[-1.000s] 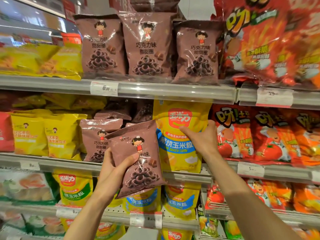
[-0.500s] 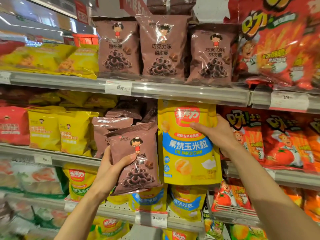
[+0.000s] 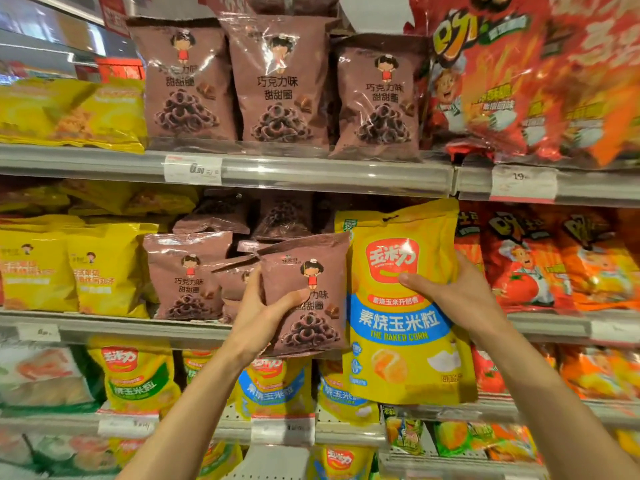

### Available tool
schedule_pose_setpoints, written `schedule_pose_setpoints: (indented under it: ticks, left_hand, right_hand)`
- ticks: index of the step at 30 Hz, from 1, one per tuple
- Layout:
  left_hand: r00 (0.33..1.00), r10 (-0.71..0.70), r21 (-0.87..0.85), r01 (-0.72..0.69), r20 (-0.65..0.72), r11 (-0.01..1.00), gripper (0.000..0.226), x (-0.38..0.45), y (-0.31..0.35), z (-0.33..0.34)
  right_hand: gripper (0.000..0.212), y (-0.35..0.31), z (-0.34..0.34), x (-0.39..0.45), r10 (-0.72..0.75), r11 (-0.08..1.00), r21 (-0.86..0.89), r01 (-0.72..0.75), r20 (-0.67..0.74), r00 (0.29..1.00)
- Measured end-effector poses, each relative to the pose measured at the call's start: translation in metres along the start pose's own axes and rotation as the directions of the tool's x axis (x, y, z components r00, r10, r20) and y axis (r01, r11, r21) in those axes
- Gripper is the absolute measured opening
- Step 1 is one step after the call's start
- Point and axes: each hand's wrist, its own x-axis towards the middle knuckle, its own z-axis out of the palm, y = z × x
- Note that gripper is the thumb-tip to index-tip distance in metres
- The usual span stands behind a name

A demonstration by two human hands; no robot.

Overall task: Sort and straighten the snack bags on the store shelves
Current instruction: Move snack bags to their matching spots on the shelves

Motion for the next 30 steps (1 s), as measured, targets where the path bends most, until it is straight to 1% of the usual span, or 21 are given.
schedule_pose_setpoints:
  ticks: [3, 5, 7, 10, 12, 15, 19, 21, 24, 26, 28, 29, 30]
  left_hand:
    - [0.999, 0.033, 0.060, -0.032, -0.011, 0.998, 0.067, 0.009, -0.006, 0.017]
    - [0.998, 0.064, 0.122, -0.061, -0.024, 0.991, 0.063, 0.013, -0.011, 0.024]
    - [0.993, 0.106, 0.186, -0.095, -0.045, 0.978, 0.061, 0.018, -0.015, 0.030]
    - [0.979, 0.181, 0.291, -0.146, -0.097, 0.945, 0.072, 0.022, -0.018, 0.036]
    - [0.966, 0.225, 0.355, -0.166, -0.131, 0.920, 0.075, 0.021, -0.015, 0.040]
    - [0.953, 0.248, 0.372, -0.171, -0.171, 0.913, 0.077, 0.022, -0.012, 0.045]
    - [0.949, 0.245, 0.425, -0.143, -0.197, 0.894, 0.098, 0.030, -0.013, 0.049]
    - [0.952, 0.266, 0.498, -0.160, -0.150, 0.852, 0.101, 0.029, -0.018, 0.049]
    - [0.938, 0.340, 0.593, -0.237, -0.066, 0.769, 0.085, 0.019, -0.025, 0.051]
    - [0.917, 0.392, 0.673, -0.245, -0.072, 0.698, 0.085, 0.014, -0.027, 0.050]
    - [0.895, 0.433, 0.754, -0.210, -0.108, 0.623, 0.088, 0.010, -0.028, 0.050]
    - [0.885, 0.447, 0.757, -0.202, -0.130, 0.621, 0.086, 0.008, -0.028, 0.050]
    - [0.877, 0.454, 0.735, -0.204, -0.156, 0.647, 0.084, 0.005, -0.028, 0.050]
  right_hand:
    - [0.057, 0.006, -0.008, -0.006, 0.006, 1.000, -0.010, -0.007, -0.044, 0.999]
    - [0.066, 0.010, -0.010, -0.007, 0.000, 0.999, -0.034, -0.003, -0.069, 0.998]
    - [0.070, 0.013, -0.012, -0.007, -0.020, 0.997, -0.079, 0.012, -0.101, 0.995]
    - [0.078, 0.014, -0.013, -0.007, -0.023, 0.993, -0.117, 0.009, -0.118, 0.993]
    - [0.079, 0.015, -0.014, -0.006, -0.020, 0.993, -0.120, 0.006, -0.115, 0.993]
    - [0.080, 0.013, -0.017, -0.007, -0.015, 0.993, -0.121, 0.001, -0.119, 0.993]
    - [0.077, 0.011, -0.020, -0.006, -0.017, 0.994, -0.113, 0.004, -0.116, 0.993]
    - [0.072, 0.010, -0.021, -0.007, -0.017, 0.994, -0.110, 0.005, -0.108, 0.994]
    - [0.067, 0.011, -0.022, -0.009, -0.021, 0.993, -0.120, 0.010, -0.094, 0.995]
    - [0.069, 0.013, -0.024, -0.010, -0.013, 0.993, -0.122, 0.002, -0.093, 0.996]
    - [0.070, 0.014, -0.025, -0.010, -0.010, 0.992, -0.128, -0.001, -0.089, 0.996]
    - [0.070, 0.014, -0.026, -0.010, -0.012, 0.992, -0.130, 0.001, -0.086, 0.996]
    - [0.070, 0.014, -0.025, -0.010, -0.013, 0.992, -0.129, 0.002, -0.085, 0.996]
